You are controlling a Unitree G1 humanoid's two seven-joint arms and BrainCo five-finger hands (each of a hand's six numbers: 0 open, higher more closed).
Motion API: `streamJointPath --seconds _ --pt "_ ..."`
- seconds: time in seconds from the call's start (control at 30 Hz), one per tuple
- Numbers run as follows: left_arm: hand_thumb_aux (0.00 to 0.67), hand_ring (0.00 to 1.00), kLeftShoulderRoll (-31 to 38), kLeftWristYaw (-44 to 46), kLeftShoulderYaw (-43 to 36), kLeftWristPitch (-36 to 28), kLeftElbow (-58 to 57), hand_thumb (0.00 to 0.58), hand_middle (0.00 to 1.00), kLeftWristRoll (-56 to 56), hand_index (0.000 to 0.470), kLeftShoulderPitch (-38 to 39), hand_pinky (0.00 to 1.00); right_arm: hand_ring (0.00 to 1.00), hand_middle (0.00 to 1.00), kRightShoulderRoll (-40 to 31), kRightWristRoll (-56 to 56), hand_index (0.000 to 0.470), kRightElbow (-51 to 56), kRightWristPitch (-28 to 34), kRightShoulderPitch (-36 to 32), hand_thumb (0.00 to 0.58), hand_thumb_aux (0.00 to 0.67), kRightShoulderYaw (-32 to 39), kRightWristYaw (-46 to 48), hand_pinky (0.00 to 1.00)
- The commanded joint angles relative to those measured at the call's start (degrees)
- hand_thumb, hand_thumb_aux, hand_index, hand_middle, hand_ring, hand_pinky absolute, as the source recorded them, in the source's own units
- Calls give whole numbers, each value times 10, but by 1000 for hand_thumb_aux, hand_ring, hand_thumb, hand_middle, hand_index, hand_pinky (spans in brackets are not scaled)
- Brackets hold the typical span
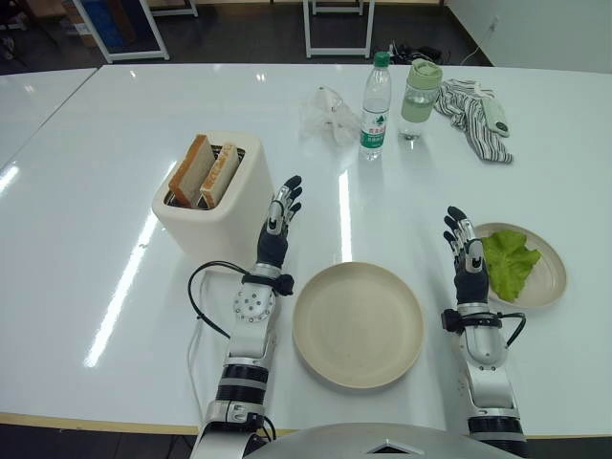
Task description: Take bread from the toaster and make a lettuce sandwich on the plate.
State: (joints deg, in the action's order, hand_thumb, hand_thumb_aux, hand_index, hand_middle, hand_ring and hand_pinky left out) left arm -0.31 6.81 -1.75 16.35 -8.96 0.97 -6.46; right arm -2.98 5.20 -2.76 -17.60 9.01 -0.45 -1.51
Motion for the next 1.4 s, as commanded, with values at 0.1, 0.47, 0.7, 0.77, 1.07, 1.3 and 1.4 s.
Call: streamJointPath --seconds 0.1,0.47,0.7,0.77,1.07,1.3,1.4 --pt "0 0 6 6 -10 -1 -1 0 0 -6 0 7 0 0 0 -2 3 0 -2 10 5 0 0 2 2 0" --pt "0 0 29 24 -21 -2 158 0 0 2 0 33 0 0 0 0 -1 0 3 13 6 0 0 2 8 0" --pt "0 0 139 -40 103 -28 236 0 0 -108 0 -11 0 0 0 10 -2 0 28 7 1 0 0 7 5 0" --pt "0 0 208 -123 129 -40 192 0 0 -259 0 -20 0 0 0 14 -5 0 32 6 -1 0 0 11 7 0" --pt "0 0 302 -188 127 -194 35 0 0 -416 0 -43 0 0 0 22 -14 0 32 2 -1 0 0 15 11 0" --pt "0 0 310 -195 118 -239 -4 0 0 -406 0 -62 0 0 0 22 -14 0 30 3 1 0 0 16 13 0" --pt "0 0 311 -192 110 -246 -9 0 0 -402 0 -65 0 0 0 22 -14 0 28 4 3 0 0 16 13 0"
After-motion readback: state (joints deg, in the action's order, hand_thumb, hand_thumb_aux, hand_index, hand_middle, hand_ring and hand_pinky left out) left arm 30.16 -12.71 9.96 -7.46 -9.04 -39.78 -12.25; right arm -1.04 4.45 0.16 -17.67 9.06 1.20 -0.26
